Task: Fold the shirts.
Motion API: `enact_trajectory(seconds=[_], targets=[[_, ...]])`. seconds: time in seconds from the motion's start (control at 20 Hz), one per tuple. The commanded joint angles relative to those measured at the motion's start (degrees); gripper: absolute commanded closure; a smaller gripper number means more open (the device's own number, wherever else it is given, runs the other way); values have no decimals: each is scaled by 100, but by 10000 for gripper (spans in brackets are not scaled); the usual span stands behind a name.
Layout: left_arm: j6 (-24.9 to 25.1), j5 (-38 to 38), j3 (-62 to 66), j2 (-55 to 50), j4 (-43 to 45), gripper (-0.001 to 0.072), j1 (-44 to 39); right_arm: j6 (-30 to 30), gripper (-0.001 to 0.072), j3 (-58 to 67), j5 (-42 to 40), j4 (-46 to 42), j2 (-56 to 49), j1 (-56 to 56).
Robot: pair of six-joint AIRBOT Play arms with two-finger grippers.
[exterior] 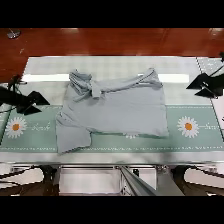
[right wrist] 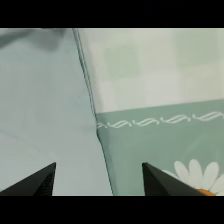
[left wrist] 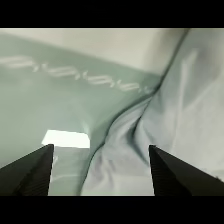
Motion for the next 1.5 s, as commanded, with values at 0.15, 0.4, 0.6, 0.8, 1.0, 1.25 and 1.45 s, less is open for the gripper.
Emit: enact_trajectory(seconds=[0.15, 0.4, 0.6, 0.8, 1.0, 1.25, 1.45], targets=[[1543, -146, -1342, -105, -1309, 5, 780, -901, 95, -2400, -852, 1648, 1213, -205], [1891, 155, -1480, -291, -1552, 6, 61, -951, 96, -2667, -800, 1971, 1231, -208], [2079, -278, -1440, -343, -1456, 7, -254, -866, 95, -2629, -588, 1978, 1233, -332], [1974, -479, -1373, -341, -1270, 324, -114, -828, 95, -2621, -291, 1414, 1335, -824], [1991, -433, -1373, -341, -1276, 688, -116, -229, 95, -2826, -118, 70, 1386, -800], [1989, -431, -1373, -341, -1276, 689, -116, -66, 95, -3893, -212, -26, 1357, -562], [1989, -431, -1373, -341, -1276, 688, -116, -66, 95, -4017, -407, 210, 1187, -66]])
